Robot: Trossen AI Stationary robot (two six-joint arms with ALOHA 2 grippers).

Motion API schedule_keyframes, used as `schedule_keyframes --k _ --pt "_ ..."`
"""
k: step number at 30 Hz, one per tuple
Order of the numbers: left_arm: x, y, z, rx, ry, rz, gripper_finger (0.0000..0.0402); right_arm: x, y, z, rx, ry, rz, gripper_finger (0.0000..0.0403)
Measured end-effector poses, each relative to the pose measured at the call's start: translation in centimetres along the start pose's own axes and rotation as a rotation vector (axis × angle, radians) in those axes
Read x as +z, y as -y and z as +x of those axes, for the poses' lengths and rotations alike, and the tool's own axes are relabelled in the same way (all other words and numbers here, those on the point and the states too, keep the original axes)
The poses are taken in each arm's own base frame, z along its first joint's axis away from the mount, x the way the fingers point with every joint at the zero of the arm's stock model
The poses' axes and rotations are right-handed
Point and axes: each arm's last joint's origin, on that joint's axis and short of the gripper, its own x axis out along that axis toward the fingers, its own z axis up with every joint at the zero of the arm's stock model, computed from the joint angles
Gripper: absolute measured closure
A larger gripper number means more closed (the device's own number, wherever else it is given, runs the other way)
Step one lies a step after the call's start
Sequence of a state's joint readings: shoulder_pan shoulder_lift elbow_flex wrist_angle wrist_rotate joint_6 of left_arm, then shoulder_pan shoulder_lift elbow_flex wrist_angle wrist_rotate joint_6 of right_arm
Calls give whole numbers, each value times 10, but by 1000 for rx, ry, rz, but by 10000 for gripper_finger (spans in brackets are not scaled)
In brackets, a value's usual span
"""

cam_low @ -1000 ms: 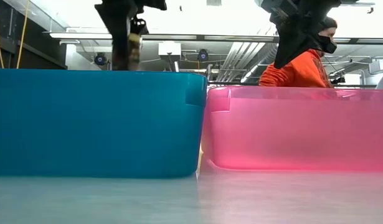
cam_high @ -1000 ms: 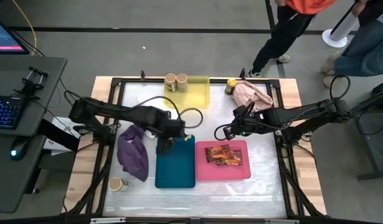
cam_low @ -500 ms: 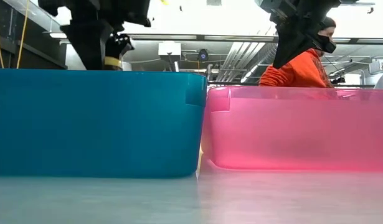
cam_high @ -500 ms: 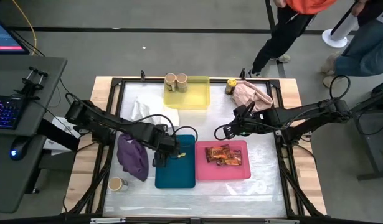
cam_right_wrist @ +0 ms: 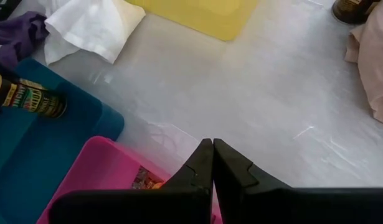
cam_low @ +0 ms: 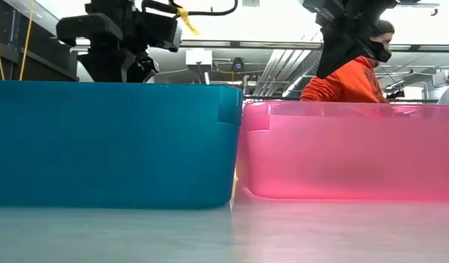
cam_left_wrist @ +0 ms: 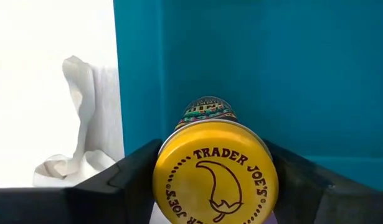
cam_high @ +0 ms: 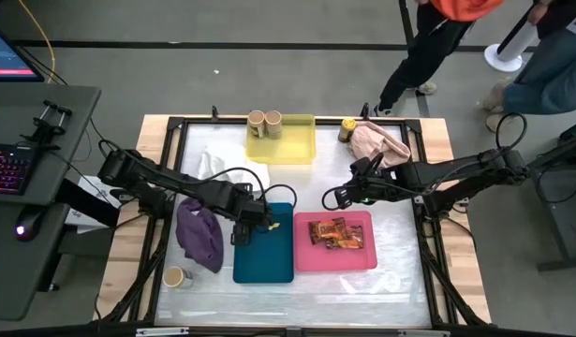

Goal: Sort spices by type
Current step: Put the bottom yellow seasoning bottle into the blue bin, then put the yellow seasoning bottle into the blue bin aligned with the other yellow seasoning bottle

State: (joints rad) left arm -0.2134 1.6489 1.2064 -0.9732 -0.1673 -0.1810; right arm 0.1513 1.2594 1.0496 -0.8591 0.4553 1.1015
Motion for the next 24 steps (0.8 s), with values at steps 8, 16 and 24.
schedule_keyframes --k 8,16,24 --pt "0 0 -2 -50 -15 0 126 0 0 0 0 0 -1 402" --pt "13 -8 -34 -48 0 45 112 0 -1 0 8 5 3 402" --pt "14 -30 -63 64 -19 29 112 2 -2 -1 27 19 15 393"
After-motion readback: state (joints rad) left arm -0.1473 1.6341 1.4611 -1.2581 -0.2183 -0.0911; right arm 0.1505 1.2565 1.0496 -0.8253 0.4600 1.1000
